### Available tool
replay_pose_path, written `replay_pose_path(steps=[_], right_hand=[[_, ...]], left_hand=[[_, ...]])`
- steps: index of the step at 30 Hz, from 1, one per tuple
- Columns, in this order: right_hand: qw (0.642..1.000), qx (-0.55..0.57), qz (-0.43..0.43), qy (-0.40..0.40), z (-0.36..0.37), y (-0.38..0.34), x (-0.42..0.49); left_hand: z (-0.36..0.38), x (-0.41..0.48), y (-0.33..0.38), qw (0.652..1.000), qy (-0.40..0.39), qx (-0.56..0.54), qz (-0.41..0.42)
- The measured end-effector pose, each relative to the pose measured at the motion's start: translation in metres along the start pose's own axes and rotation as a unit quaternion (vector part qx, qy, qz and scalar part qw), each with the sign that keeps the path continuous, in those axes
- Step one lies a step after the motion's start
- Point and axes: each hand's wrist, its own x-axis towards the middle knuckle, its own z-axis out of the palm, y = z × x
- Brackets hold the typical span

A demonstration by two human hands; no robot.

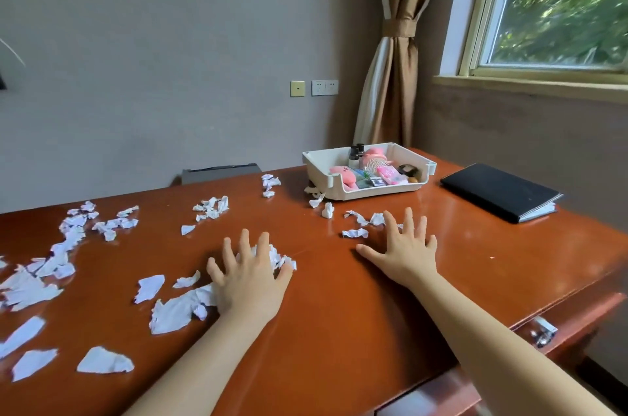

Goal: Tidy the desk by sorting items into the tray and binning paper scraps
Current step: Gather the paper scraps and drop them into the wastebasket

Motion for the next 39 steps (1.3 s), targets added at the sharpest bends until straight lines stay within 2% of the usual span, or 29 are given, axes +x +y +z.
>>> replay_pose_path(steps=[5, 11, 15, 22, 32, 39], right_hand=[[0.999, 0.019, -0.01, -0.033, 0.005, -0.012, 0.03], [0.984, 0.059, -0.163, -0.049, 0.014, -0.04, 0.05], [0.972, 0.075, -0.217, -0.056, 0.021, -0.062, 0.057], [0.962, 0.09, -0.25, -0.059, 0.03, -0.086, 0.066], [0.947, 0.141, -0.286, -0.029, 0.034, -0.083, 0.067], [0.947, 0.168, -0.273, -0.037, 0.034, -0.083, 0.067]], left_hand=[[0.007, 0.02, -0.008, 1.0, -0.012, -0.021, -0.003], [0.014, 0.044, -0.02, 0.995, 0.025, -0.083, 0.042], [0.018, 0.055, -0.022, 0.988, 0.053, -0.131, 0.067], [0.022, 0.072, -0.028, 0.983, 0.082, -0.146, 0.081], [0.022, 0.082, -0.026, 0.984, 0.069, -0.131, 0.095], [0.017, 0.076, -0.024, 0.981, 0.043, -0.172, 0.077]])
